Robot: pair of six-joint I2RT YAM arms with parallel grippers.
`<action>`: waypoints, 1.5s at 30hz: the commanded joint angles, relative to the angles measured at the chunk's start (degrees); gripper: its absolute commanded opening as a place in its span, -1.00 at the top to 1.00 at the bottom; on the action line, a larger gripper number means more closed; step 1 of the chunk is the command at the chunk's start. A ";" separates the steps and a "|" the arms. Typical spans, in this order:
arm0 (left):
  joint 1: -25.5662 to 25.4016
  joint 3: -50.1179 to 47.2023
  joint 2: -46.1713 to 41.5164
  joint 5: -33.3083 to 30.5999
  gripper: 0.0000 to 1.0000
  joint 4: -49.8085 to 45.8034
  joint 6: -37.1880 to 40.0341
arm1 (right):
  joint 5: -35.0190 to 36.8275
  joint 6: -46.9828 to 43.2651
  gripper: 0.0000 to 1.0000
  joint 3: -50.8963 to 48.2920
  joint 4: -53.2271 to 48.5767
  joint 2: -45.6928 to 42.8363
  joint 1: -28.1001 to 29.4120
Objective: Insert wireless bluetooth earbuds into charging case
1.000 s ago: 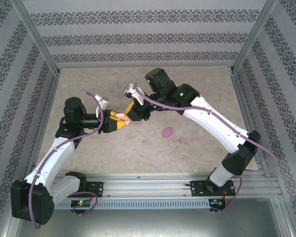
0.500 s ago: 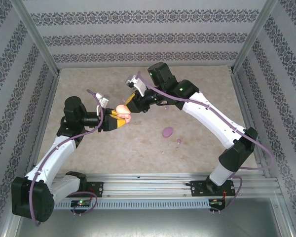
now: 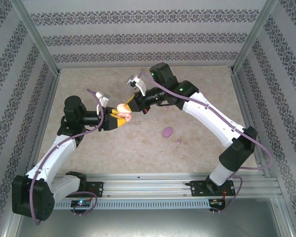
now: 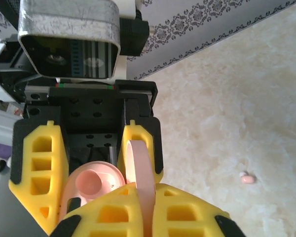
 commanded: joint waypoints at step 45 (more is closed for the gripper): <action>-0.67 3.64 -7.80 -10.68 -0.62 -23.31 40.48 | 26.02 -17.93 1.00 -14.97 14.03 -14.57 9.54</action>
